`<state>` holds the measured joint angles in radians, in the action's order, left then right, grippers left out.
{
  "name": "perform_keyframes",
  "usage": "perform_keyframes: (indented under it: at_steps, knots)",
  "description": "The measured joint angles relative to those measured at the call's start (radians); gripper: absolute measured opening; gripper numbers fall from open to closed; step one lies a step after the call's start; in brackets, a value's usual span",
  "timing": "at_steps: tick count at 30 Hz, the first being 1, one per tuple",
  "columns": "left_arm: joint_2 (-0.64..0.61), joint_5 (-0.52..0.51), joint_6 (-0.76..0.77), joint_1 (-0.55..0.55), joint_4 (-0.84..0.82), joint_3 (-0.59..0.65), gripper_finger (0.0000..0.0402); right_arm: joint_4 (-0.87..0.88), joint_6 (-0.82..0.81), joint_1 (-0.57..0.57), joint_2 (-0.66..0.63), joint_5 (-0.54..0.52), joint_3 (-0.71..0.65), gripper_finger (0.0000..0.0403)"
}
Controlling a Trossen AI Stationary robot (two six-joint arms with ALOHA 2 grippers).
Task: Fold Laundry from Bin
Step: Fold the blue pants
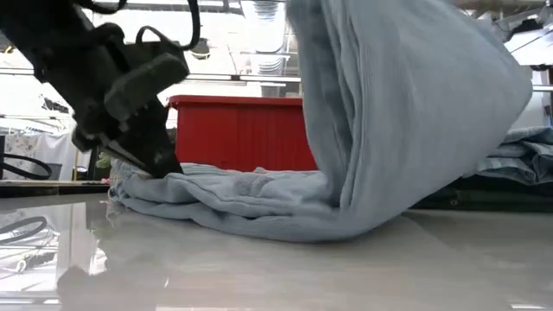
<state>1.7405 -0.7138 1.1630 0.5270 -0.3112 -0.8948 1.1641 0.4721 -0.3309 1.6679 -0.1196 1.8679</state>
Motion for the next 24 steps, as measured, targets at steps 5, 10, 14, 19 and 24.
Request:
perform_keyframes:
  at_steps: [5, 10, 14, 19, 24]
  knots:
    - [0.0, 0.02, 0.009, -0.016, 0.05, 0.046, 0.0, -0.019, 0.061, 0.007, 0.05, -0.014, 0.019, 0.003]
    - [0.013, 0.018, 0.008, -0.032, 0.087, 0.05, 0.0, -0.044, 0.111, 0.007, 0.055, -0.017, 0.078, 0.003]
    - [0.049, 0.028, -0.032, -0.046, 0.193, 0.05, 0.0, -0.059, 0.14, 0.031, 0.053, -0.015, 0.149, 0.003]
    - [0.109, 0.065, -0.056, -0.053, 0.299, 0.032, 0.0, -0.082, 0.173, 0.086, 0.055, 0.023, 0.167, 0.003]
    - [0.126, 0.085, -0.056, -0.043, 0.319, 0.025, 0.0, -0.136, 0.209, 0.148, 0.073, 0.103, 0.167, 0.003]
